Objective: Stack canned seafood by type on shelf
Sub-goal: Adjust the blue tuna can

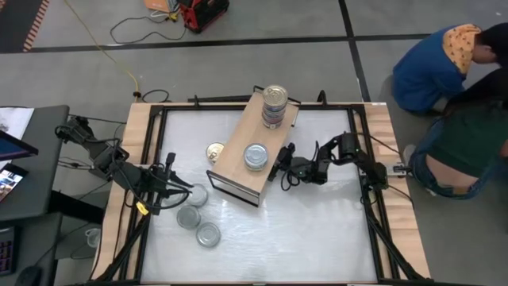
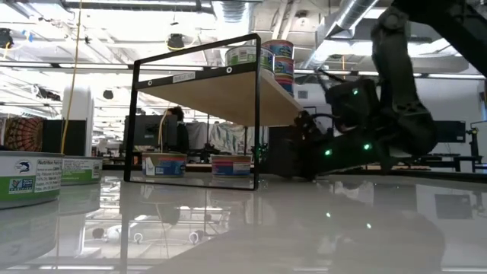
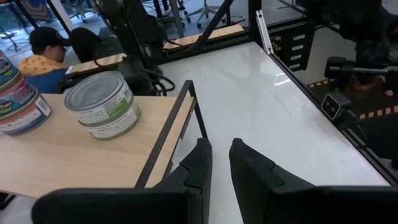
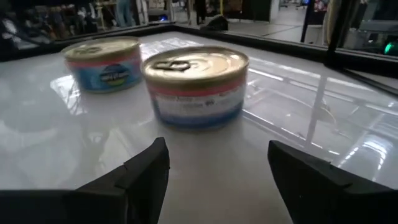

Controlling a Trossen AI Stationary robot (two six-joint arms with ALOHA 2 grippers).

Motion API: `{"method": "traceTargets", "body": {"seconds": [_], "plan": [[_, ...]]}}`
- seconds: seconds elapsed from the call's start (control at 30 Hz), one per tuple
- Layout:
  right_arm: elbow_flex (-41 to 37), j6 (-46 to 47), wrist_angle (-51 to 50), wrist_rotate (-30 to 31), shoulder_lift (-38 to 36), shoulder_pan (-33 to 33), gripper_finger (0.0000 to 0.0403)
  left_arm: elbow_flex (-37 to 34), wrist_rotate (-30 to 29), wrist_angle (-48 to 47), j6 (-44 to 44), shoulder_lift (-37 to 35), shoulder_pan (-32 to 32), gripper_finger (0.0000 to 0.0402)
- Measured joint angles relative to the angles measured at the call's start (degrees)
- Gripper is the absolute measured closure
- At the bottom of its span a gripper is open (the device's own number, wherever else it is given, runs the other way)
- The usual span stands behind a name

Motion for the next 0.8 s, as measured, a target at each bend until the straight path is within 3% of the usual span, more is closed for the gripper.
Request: {"method": "traceTargets", "body": {"seconds": [0.8], "plan": [[15.0, -3.3, -17.0, -2.5, 2.1, -2.6, 0.0108, 0.0, -0.1, 0.1, -0.2, 0.0, 0.0, 0.0352]]}}
